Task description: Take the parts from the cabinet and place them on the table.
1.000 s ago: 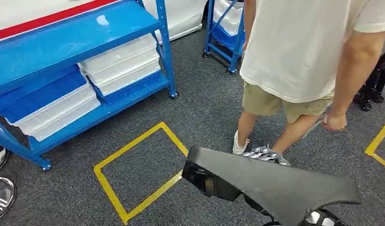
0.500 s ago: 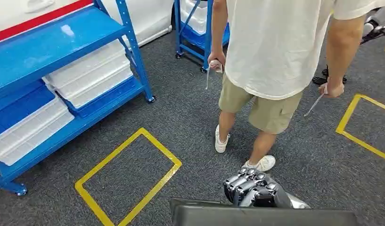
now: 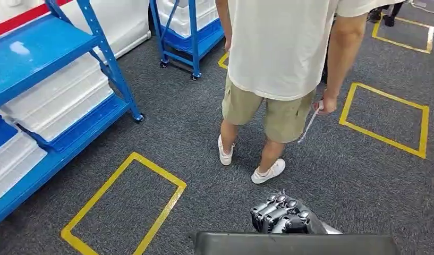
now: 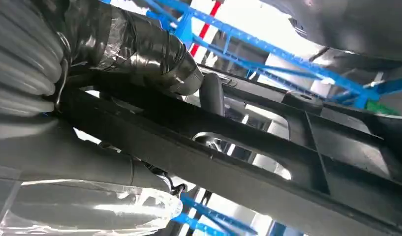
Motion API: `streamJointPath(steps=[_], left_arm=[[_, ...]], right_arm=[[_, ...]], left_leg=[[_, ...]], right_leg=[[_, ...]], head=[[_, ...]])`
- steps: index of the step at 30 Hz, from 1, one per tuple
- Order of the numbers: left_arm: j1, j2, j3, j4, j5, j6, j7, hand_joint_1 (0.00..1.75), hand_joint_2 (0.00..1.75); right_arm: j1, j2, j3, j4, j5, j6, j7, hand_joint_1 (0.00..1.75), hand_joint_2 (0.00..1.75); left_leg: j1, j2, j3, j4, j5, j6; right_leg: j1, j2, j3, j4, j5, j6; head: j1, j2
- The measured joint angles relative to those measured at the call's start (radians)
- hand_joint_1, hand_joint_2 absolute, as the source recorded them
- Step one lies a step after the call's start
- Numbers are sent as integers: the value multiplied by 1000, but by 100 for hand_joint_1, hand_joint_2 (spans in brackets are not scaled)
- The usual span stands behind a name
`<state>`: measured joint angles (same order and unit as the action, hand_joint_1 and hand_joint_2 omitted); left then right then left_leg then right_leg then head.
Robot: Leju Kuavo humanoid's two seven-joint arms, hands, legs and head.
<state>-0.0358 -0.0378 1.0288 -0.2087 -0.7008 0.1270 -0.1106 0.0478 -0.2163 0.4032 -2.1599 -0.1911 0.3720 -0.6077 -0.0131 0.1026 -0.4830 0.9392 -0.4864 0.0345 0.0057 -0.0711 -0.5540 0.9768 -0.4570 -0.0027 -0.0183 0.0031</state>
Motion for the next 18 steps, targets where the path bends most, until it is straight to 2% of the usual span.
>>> streamJointPath(steps=[2, 3, 4, 5, 6, 7, 8, 9, 10, 11, 12, 13, 14, 15, 18], left_arm=[[-4, -3, 2, 0, 1, -3, -4, 0, 0], [-7, -5, 3, 0, 4, -7, -6, 0, 0], [-10, -6, 4, 0, 6, -10, -7, 0, 0], [-10, -8, 5, 0, 7, -11, -8, 0, 0], [-8, -8, 8, 0, 8, -11, -8, 0, 0], [-5, -8, 12, 0, 10, -11, -8, 0, 0], [-3, -8, 16, 0, 11, -11, -8, 0, 0], [-1, -8, 18, 0, 12, -12, -8, 0, 0], [-1, -8, 18, 0, 12, -12, -9, 0, 0], [-2, -8, 18, 0, 13, -12, -11, 0, 0], [-2, -8, 18, 0, 13, -13, -14, 0, 0], [-2, -8, 19, 0, 13, -16, -18, 0, 0], [0, -8, 20, 0, 14, -17, -19, 0, 0], [1, -8, 23, 0, 14, -19, -20, 0, 0], [-2, -8, 25, 0, 14, -21, -22, 0, 0]], right_arm=[[6, 0, -8, 0, -6, -3, 5, 166, 175], [7, 0, -14, 0, -8, -4, 8, 166, 175], [7, 0, -16, 0, -9, -4, 11, 166, 175], [3, 0, -19, 0, -11, -5, 13, 166, 175], [2, 0, -21, 1, -11, -7, 15, 166, 175], [3, 0, -24, 2, -11, -8, 15, 166, 175], [3, 0, -26, 3, -11, -9, 15, 166, 175], [3, 0, -29, 7, -12, -10, 17, 166, 175], [3, 0, -31, 9, -12, -10, 19, 166, 175], [3, 0, -32, 10, -12, -11, 24, 166, 175], [3, 0, -33, 11, -12, -13, 30, 166, 175], [3, 0, -34, 11, -12, -14, 33, 166, 175], [2, 0, -36, 11, -12, -15, 33, 166, 175], [-1, 0, -36, 13, -12, -15, 34, 166, 175], [4, 1, -41, 14, -13, -15, 34, 166, 175]], left_leg=[[0, 21, 4, -3, -2, -6], [-3, 32, 6, -1, -4, -11], [4, -2, -1, 11, -23, -17], [8, -53, -17, 55, -55, -21], [12, -81, -52, 136, -100, -24], [14, -93, -92, 226, -139, -27], [17, -96, -131, 305, -167, -31], [21, -96, -155, 349, -167, -34], [25, -96, -152, 334, -140, -37], [29, -98, -131, 278, -97, -40], [34, -105, -95, 193, -45, -42], [41, -135, -54, 93, 8, -46], [49, -200, -39, 50, 15, -49], [44, -205, -34, 33, 17, -47], [35, -172, -30, 23, 14, -41]], right_leg=[[3, 22, -6, 2, -1, -6], [-3, 32, -6, -6, 4, -13], [-11, 40, -2, -11, 9, -19], [-12, 50, -2, -13, 10, -25], [-12, 58, -3, -13, 11, -28], [-12, 69, -4, -12, 12, -29], [-13, 82, -5, -10, 12, -29], [-13, 95, -6, -8, 12, -29], [-15, 109, -5, -6, 12, -28], [-17, 123, -5, -3, 10, -27], [-21, 136, -3, -2, 10, -24], [-24, 150, -1, -1, 9, -19], [-26, 161, -7, -1, 11, -11], [-26, 176, -16, 4, 15, -2], [-34, 209, -29, -12, 33, 25]], head=[[0, 0], [0, 0], [0, 0], [0, 0], [0, 0], [0, 0], [0, 0], [0, 0], [0, 0], [0, 0], [0, 0], [0, 0], [1, 0], [0, 0], [0, 0]])
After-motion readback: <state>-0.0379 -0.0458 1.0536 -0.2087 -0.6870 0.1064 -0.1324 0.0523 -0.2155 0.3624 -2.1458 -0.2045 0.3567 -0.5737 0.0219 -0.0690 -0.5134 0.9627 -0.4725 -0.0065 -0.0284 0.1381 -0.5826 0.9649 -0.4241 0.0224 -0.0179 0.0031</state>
